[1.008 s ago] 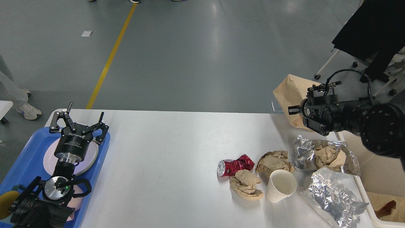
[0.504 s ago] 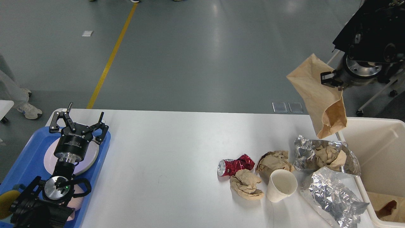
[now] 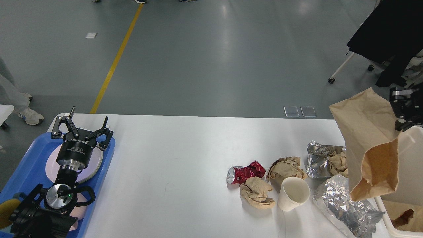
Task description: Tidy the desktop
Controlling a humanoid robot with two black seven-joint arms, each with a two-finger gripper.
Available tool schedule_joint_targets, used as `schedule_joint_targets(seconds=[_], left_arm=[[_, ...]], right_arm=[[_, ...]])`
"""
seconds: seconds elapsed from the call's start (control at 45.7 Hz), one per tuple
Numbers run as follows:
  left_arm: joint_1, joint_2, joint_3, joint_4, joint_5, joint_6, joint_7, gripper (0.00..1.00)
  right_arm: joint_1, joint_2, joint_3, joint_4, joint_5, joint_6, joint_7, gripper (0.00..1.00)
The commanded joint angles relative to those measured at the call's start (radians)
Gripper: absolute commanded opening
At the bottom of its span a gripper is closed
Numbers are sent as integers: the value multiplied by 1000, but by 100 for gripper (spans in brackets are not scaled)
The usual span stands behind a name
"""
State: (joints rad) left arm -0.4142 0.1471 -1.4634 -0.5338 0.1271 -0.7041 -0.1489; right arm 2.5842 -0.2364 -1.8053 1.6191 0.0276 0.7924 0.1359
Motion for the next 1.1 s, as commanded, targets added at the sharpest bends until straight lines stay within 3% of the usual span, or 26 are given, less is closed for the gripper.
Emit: schedule_joint_targets(seconds=[0.0, 0.285, 0.438, 0.613, 0.832, 1.073], left_arm=[[0, 0, 0, 0, 0, 0, 0, 97], [2, 0, 0, 0, 0, 0, 0, 97], [2, 0, 0, 0, 0, 0, 0, 97], [2, 0, 0, 0, -1, 0, 0, 97], [0, -1, 0, 0, 0, 0, 2, 97], [0, -1, 0, 0, 0, 0, 0, 97]], right_arm=[[8, -9, -35, 18, 0, -9, 17, 0], [-79, -188, -149, -128, -11, -174, 5, 0], [-238, -417, -132, -381, -66, -180, -18, 0], [-588, -618, 76, -692, -72, -197, -35, 0], [-1111, -635, 400, -973, -67, -259, -35, 0], [-1579, -543, 774, -1188, -71, -335, -64, 0]])
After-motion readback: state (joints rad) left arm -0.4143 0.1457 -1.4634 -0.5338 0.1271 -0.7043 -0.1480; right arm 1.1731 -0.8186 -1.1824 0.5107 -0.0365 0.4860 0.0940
